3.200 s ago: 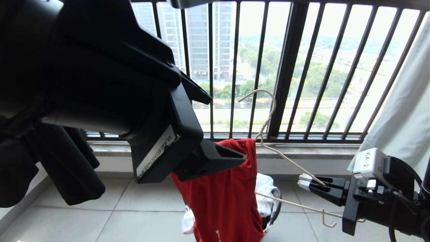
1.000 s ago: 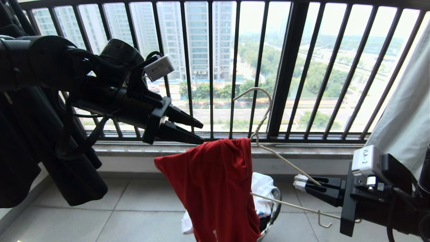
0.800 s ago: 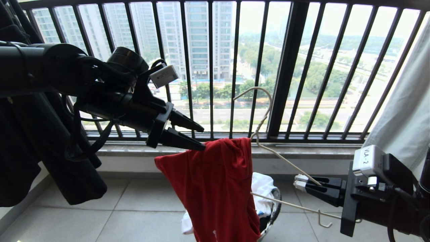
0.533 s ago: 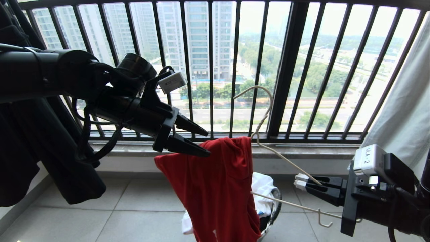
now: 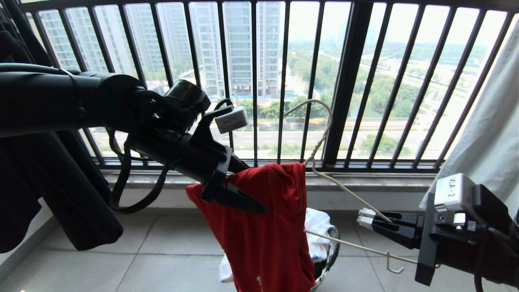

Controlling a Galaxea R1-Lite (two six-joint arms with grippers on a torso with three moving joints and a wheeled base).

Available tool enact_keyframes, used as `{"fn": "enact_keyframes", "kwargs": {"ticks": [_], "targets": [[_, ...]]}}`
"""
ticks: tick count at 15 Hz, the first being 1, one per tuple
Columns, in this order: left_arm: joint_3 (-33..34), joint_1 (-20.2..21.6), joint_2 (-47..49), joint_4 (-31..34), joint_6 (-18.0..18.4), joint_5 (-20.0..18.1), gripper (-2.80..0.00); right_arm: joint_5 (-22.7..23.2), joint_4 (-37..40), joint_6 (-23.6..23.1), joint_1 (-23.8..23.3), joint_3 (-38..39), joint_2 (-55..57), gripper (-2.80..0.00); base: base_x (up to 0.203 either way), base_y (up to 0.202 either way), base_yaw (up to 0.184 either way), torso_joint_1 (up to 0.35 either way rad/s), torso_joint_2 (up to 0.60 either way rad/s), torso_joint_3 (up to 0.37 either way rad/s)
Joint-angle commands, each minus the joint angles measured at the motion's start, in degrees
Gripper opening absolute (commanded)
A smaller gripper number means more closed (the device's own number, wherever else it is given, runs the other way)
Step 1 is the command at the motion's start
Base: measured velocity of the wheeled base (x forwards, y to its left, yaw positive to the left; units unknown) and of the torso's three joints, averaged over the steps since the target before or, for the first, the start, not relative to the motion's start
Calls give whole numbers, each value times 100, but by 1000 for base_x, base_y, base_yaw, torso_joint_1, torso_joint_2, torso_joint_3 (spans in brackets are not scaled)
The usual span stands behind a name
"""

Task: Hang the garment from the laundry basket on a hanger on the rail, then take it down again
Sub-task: Hang the clothes on the clothes rack

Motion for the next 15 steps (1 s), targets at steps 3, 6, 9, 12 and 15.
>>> {"fn": "enact_keyframes", "kwargs": {"ticks": [3, 6, 9, 12, 15], "targets": [[30, -114, 9, 22, 27, -28, 0, 46, 30, -18, 1, 2, -98, -280, 0, 0, 0, 0, 0, 0], [39, -123, 0, 22, 120, -28, 0, 47, 82, -9, 1, -23, -132, -280, 0, 0, 0, 0, 0, 0], [185, -147, -34, 13, 151, -19, 0, 47, 82, -9, 1, -41, -176, -280, 0, 0, 0, 0, 0, 0], [232, -167, -44, 13, 181, -19, 0, 47, 91, -9, 1, -41, -203, -280, 0, 0, 0, 0, 0, 0], [232, -193, -44, 5, 181, -19, -280, 47, 91, -9, 1, -58, -203, -280, 0, 0, 0, 0, 0, 0]]}}
